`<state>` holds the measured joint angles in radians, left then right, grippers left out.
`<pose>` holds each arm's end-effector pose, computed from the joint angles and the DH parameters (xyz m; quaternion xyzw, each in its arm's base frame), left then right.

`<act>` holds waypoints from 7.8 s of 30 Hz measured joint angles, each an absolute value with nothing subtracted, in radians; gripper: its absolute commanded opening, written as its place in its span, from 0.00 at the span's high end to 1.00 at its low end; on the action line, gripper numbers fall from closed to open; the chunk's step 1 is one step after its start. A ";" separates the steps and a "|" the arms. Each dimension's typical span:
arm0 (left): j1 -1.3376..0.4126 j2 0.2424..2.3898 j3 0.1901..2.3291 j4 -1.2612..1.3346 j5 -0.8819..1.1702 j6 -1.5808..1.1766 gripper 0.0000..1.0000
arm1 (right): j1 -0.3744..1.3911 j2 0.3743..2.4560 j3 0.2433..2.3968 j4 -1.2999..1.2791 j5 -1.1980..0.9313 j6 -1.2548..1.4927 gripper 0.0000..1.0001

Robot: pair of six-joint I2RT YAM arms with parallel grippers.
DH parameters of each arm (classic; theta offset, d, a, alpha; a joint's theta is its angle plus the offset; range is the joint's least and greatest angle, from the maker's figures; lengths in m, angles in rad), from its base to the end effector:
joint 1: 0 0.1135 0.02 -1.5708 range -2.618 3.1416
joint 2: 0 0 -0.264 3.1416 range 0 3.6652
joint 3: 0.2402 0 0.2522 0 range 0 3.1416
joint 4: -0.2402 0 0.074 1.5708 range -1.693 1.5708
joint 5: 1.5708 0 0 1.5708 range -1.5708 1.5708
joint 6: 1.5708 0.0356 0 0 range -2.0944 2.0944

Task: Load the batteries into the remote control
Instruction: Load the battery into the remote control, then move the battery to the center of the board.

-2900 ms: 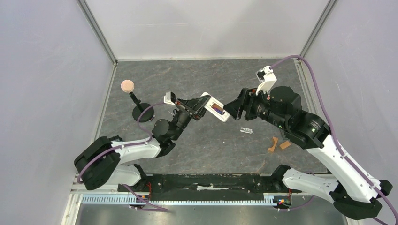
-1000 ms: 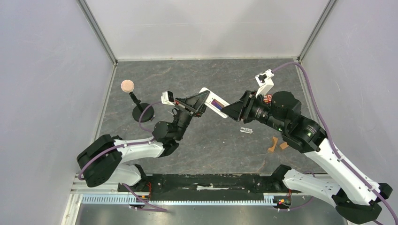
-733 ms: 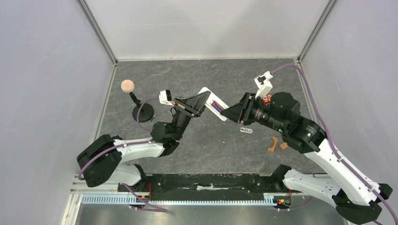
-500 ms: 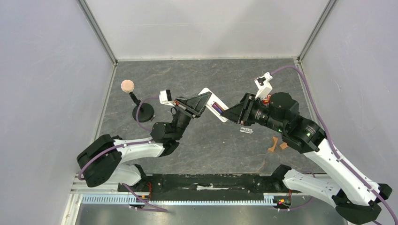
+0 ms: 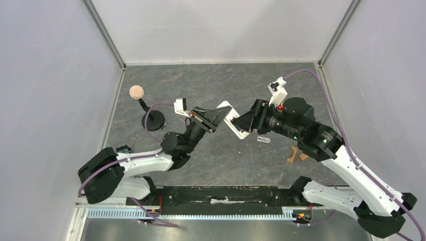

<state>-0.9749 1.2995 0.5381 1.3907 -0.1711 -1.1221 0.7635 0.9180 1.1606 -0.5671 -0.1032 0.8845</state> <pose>0.1488 -0.2086 0.3065 -0.1092 0.4451 -0.7503 0.4766 0.1324 0.1318 0.4054 0.0190 0.8113 0.4562 0.3652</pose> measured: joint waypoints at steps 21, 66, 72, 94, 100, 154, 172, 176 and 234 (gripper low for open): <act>-0.999 1.179 0.516 1.206 -0.093 -1.032 0.98 | 0.763 0.877 1.152 -0.503 -0.152 0.522 0.45; -1.001 1.143 0.530 0.884 -0.208 -1.068 0.98 | 0.763 0.918 1.053 -0.495 -0.157 0.343 0.58; -1.001 1.154 0.530 0.881 -0.208 -1.069 0.98 | 0.764 0.919 1.031 -0.493 -0.157 0.348 0.59; -1.001 1.196 0.530 0.884 -0.208 -1.103 0.98 | 0.775 0.920 1.004 -0.503 -0.110 0.366 0.48; -1.001 1.073 0.532 0.717 -0.255 -1.025 0.98 | 0.782 0.923 1.067 -0.534 -0.072 0.416 0.39; -1.002 0.453 1.081 -0.875 -1.042 -0.496 0.98 | 1.103 2.567 1.947 0.241 0.155 0.093 0.18; -1.002 0.535 1.105 -0.815 -1.000 -0.470 0.98 | 1.074 2.578 1.957 0.229 0.121 0.096 0.56; -1.002 0.541 1.105 -0.810 -0.991 -0.471 0.98 | 1.074 2.559 1.929 0.233 0.124 0.097 0.57; -0.534 1.038 0.693 0.132 0.665 -0.418 0.98 | 0.682 1.715 1.055 -0.361 0.094 0.285 0.22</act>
<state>-0.5339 1.0382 0.6933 0.1318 0.6655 -0.4179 0.6815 1.7149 1.0554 -0.3607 0.0944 0.2852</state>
